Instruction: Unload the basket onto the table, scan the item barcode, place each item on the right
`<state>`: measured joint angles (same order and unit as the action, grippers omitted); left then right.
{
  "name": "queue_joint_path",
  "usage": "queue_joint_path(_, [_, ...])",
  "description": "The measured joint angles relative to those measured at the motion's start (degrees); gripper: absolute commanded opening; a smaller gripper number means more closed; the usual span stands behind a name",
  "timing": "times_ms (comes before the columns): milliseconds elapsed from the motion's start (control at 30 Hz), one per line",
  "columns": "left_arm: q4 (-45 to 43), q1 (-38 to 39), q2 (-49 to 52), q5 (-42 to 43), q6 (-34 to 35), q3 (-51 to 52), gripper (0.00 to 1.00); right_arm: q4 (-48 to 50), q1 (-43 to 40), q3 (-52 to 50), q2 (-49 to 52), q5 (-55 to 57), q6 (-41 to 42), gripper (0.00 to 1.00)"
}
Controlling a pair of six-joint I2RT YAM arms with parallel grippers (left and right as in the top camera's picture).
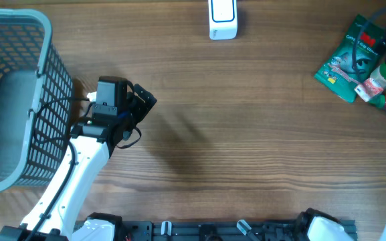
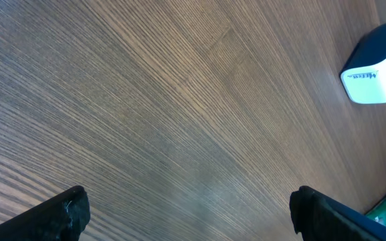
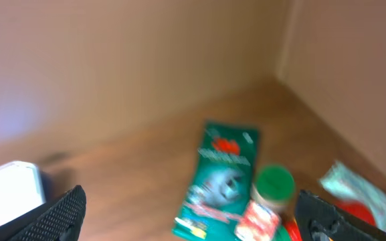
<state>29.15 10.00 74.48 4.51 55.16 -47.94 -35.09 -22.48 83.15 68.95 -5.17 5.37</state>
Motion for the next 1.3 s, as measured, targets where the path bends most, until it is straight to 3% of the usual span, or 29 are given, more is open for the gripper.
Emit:
queue_joint_path(433, [-0.02,0.0,0.0,0.0,0.0,0.0,1.0,-9.53,0.02,0.37,-29.11,-8.61,0.02,1.0])
queue_joint_path(833, [0.0,0.0,0.0,0.0,0.0,0.0,1.0,-42.58,0.0,0.44,-34.36,-8.7,0.02,1.0])
queue_joint_path(1067, [0.0,0.0,0.0,0.0,0.0,0.0,1.0,-42.86,0.02,0.33,-34.4,-7.78,0.02,1.0])
queue_joint_path(1300, [-0.02,0.0,0.0,-0.02,0.0,0.0,1.0,-31.76,6.38,-7.06,-39.65,-7.17,0.02,1.0])
